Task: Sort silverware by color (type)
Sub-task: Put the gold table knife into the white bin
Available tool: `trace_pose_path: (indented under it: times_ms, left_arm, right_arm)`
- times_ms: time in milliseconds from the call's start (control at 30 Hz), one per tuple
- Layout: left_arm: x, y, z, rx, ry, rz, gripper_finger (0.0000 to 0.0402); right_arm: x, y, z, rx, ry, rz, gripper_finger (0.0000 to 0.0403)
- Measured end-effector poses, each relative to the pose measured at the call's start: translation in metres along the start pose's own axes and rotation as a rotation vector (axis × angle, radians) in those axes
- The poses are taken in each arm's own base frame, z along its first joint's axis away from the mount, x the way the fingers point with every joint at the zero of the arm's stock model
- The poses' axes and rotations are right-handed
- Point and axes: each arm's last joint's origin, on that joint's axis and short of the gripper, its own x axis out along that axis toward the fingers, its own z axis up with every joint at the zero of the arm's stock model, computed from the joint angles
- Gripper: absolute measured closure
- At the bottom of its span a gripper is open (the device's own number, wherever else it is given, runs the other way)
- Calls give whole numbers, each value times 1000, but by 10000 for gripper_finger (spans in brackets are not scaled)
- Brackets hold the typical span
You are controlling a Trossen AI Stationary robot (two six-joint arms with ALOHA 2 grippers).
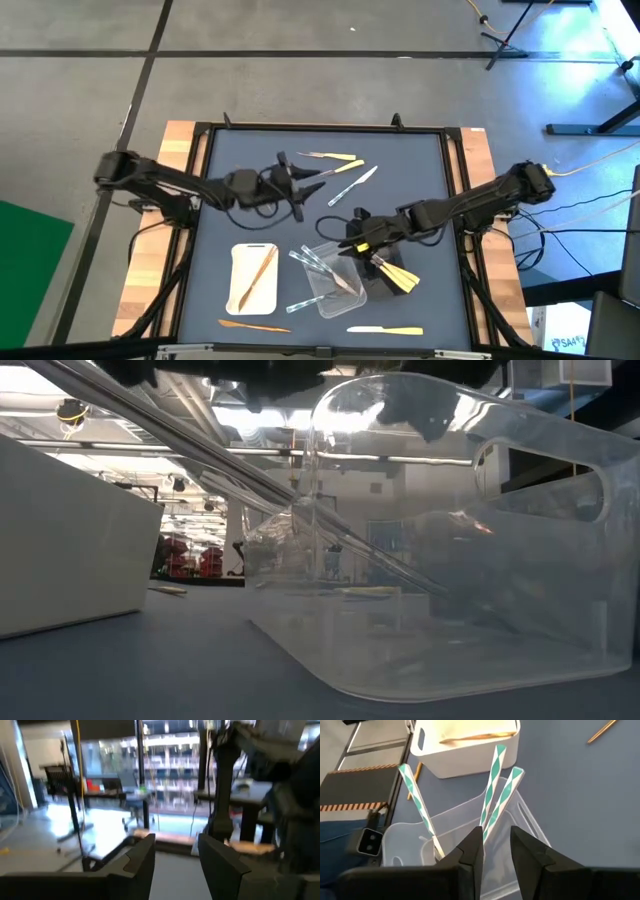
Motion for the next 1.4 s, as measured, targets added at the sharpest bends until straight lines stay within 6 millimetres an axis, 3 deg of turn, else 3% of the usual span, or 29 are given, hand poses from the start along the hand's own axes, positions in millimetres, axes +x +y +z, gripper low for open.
trace_pose_path:
  times_ms: [267, 633, 1067, 1400]
  left_arm:
    - [-30, 59, 15, -45, 275, 48, 258]
    - [-50, 113, -7, -58, 622, 24, 258]
    - [-75, 123, -36, 186, 1007, -183, 258]
    - [-73, 124, -59, 262, 1186, -263, 258]
  right_arm:
    - [-19, 1, 6, -47, -46, -10, 317]
    - [-19, -1, 6, -81, -66, -71, 317]
    - [-19, -1, 7, -99, -66, -72, 317]
    - [-19, -1, 7, -99, -67, -71, 317]
